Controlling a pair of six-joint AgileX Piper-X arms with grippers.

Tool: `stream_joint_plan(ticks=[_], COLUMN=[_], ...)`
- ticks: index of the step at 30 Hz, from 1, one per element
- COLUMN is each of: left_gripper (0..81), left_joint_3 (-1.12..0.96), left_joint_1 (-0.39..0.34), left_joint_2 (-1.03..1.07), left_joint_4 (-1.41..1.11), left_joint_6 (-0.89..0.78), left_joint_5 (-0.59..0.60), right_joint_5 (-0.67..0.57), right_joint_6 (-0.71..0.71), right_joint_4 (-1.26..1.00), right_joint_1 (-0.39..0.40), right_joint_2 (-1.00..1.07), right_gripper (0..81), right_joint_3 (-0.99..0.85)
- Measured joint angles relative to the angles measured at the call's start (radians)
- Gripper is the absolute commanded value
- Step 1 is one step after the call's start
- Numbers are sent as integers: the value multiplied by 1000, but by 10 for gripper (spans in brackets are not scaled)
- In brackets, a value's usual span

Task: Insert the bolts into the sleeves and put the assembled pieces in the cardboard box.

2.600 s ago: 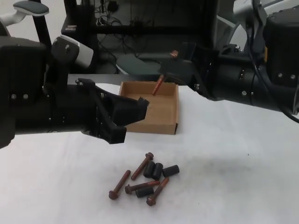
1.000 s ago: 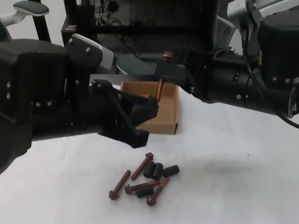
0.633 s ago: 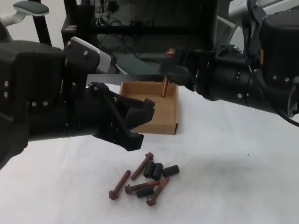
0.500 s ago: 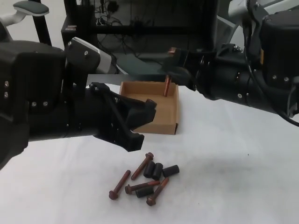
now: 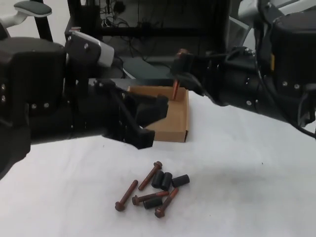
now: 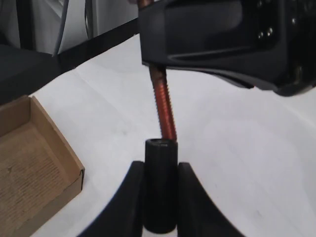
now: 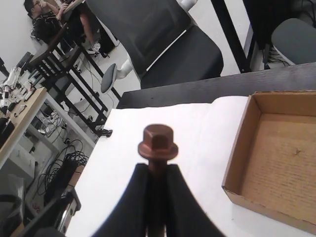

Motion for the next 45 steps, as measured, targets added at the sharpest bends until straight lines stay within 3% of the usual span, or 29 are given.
stream_joint_plan(ticks=[45], left_gripper=[17], left_joint_3=[0], left_joint_1=[0], left_joint_2=[0], left_joint_4=[-24], left_joint_6=[-10], left_joint_5=[0], right_joint_5=[71], right_joint_6=[61], right_joint_4=[-66], right_joint_1=[43], right_joint_2=[0], right_gripper=[6], right_joint_3=[1])
